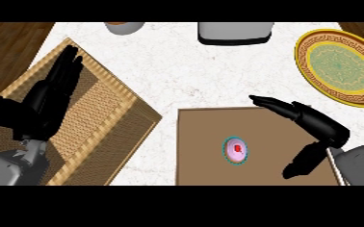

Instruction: Pick the cupcake from the tray and place it in the plate

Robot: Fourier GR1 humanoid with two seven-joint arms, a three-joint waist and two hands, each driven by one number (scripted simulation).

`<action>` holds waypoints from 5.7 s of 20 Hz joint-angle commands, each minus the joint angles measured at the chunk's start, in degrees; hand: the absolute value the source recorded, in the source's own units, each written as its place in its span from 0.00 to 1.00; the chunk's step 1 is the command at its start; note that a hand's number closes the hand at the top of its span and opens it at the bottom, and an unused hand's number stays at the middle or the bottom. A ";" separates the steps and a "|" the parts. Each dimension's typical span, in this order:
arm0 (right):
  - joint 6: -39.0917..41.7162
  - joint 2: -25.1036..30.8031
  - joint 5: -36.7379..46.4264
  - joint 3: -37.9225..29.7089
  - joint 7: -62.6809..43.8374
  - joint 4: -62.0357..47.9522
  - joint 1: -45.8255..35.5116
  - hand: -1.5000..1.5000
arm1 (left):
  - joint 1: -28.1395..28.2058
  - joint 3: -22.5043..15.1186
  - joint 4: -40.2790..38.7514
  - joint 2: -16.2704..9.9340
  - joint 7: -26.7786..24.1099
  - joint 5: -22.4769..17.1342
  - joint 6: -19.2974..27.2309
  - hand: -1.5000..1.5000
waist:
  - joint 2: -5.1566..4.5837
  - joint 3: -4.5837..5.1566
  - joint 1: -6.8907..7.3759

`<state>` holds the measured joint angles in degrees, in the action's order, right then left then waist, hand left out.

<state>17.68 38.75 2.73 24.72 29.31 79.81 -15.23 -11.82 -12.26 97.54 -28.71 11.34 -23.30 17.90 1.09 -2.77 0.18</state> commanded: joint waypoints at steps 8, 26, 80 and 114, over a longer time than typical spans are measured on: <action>-1.77 1.58 11.81 5.53 -9.06 3.60 -2.89 0.00 | 4.29 -1.37 -7.59 -1.54 0.05 1.33 0.01 0.50 | -1.29 2.87 -0.60; 0.22 -5.29 20.98 12.29 -20.59 1.45 -7.40 0.00 | 3.27 -3.30 -11.29 -1.44 -3.12 1.14 0.71 0.50 | -1.75 2.85 -0.67; -27.31 -0.65 12.70 -26.48 -20.59 -6.05 -7.04 1.00 | 3.05 -6.98 -11.12 -4.69 -4.84 -3.02 3.40 0.50 | -2.03 2.75 -0.68; -0.46 6.24 1.58 -40.07 16.97 -49.39 -22.77 0.00 | -0.37 -10.09 -12.32 -5.54 -5.35 -5.42 3.56 0.50 | -2.00 2.59 2.08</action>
<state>10.49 44.57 8.64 -12.49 43.44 32.06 -35.64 -18.44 -20.28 91.44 -32.77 6.64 -30.93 22.76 0.18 -2.21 2.45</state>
